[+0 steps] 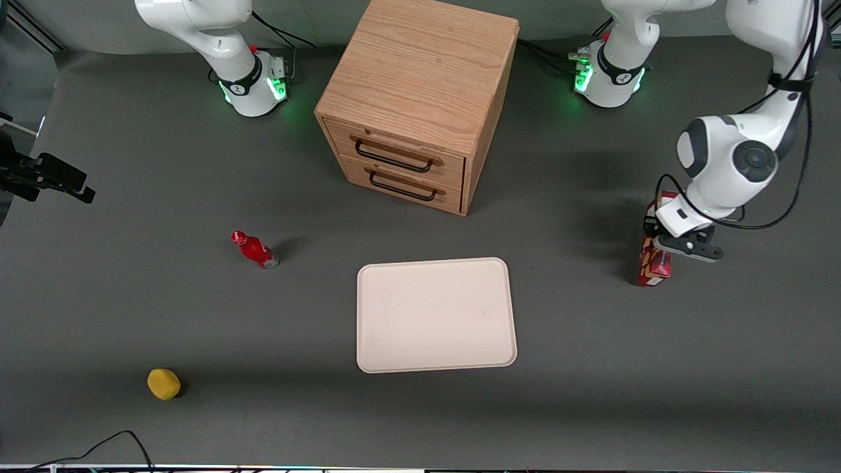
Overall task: Place red cookie box on tray
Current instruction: 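Lift the cookie box and carry it toward the cream tray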
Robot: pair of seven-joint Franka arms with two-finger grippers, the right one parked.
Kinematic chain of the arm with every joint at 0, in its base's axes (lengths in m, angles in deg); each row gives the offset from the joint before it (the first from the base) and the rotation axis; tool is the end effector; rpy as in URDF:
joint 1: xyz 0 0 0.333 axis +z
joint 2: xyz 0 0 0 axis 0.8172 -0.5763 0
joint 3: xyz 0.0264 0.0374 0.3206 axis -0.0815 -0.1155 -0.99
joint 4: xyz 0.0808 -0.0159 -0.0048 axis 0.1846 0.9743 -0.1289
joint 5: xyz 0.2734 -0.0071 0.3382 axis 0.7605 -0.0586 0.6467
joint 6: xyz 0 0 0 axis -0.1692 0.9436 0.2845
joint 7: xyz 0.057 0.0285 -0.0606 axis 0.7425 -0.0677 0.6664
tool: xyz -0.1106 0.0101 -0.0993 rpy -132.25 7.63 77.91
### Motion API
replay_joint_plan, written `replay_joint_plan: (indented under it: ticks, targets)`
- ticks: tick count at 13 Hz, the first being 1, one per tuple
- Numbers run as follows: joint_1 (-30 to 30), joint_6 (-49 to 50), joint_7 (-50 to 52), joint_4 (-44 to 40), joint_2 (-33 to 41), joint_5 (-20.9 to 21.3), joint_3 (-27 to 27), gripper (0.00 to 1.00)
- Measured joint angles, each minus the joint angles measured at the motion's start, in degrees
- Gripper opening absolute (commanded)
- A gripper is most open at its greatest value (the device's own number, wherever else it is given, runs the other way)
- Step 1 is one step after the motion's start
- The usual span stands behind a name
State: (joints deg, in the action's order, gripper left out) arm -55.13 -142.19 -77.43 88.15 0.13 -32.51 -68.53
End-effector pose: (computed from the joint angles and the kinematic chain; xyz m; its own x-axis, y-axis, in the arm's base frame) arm 0.5461 0.0237 0.2098 0.9559 -0.2923 0.0294 -0.2922 -0.9563 -0.0077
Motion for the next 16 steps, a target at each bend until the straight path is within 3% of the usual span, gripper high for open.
replay_joint_plan:
  ticks: [5, 7, 12, 16]
  targets:
    - [-0.23, 41.18, 11.53, -28.87, 4.12, -1.56, 4.26, 0.00]
    - [-0.40, 49.15, 20.65, -38.53, 2.93, -1.74, 8.79, 0.00]
    - [-1.06, 47.13, 46.91, -48.55, -8.16, -1.75, 25.37, 0.00]
    - [-3.03, 29.08, 55.42, -48.85, -21.88, 6.47, 31.11, 0.00]
